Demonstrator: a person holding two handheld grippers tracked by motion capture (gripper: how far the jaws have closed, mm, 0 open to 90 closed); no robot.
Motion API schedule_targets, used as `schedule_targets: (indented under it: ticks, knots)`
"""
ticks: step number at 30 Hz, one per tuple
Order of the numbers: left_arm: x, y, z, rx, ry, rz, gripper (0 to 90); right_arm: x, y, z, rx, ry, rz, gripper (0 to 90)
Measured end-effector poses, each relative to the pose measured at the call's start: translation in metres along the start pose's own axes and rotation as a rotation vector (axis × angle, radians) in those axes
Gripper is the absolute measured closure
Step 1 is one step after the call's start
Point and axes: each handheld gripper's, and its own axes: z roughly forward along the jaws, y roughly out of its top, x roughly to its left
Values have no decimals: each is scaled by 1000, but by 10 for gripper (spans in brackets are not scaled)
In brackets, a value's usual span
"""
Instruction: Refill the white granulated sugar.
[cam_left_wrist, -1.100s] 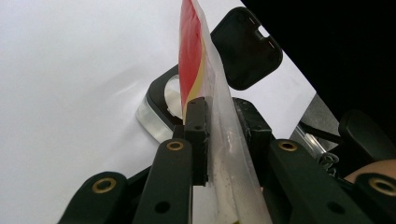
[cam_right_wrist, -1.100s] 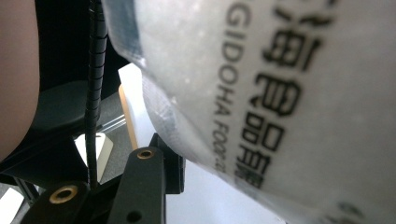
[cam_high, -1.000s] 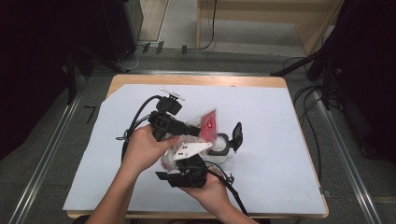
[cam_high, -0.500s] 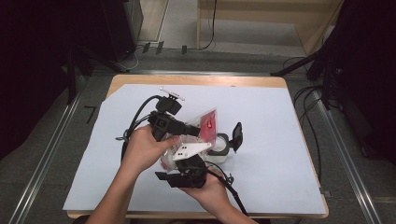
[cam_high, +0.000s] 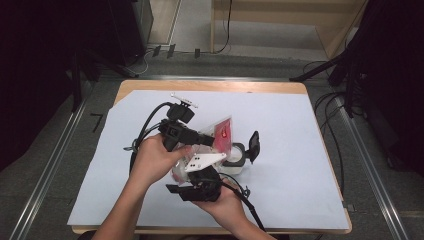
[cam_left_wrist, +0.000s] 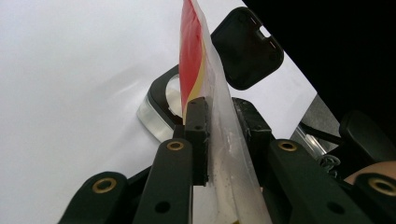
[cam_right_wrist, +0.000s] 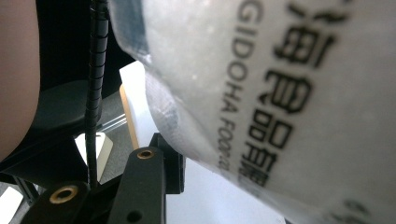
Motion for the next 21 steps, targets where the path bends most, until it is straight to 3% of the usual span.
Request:
schedule_targets:
  ticks: [21]
  knots:
    - [-1, 0, 0, 1, 2, 5, 779, 1, 0, 0, 1, 0, -1, 631]
